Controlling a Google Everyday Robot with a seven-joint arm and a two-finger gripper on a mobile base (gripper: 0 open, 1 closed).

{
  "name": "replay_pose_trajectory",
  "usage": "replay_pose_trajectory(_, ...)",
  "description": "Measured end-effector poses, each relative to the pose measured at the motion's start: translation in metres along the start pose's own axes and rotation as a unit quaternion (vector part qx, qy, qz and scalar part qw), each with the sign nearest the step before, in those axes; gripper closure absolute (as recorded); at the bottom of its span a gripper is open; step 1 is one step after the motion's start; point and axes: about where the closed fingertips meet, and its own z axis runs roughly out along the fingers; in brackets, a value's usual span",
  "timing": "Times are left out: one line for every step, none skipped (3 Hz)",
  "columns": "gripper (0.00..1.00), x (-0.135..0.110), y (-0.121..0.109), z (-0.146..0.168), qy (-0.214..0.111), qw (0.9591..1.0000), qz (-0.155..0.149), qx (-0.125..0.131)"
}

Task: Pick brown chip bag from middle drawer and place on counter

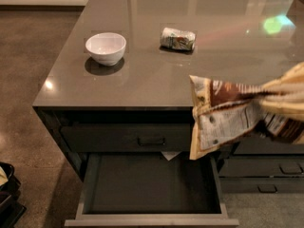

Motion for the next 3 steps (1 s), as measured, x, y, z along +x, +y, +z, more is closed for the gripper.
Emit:
replay_pose_trajectory(1.0, -0.06, -0.022, -0.022, 0.003, 0.9979, -0.062, 0.018)
replay_pose_trajectory(1.0, -0.071, -0.053, -0.005, -0.022, 0.9972, -0.072, -0.004)
replay_pose_trajectory(1.0, -0.069, -0.091, 0.031, -0.07, 0.9954, -0.054, -0.037)
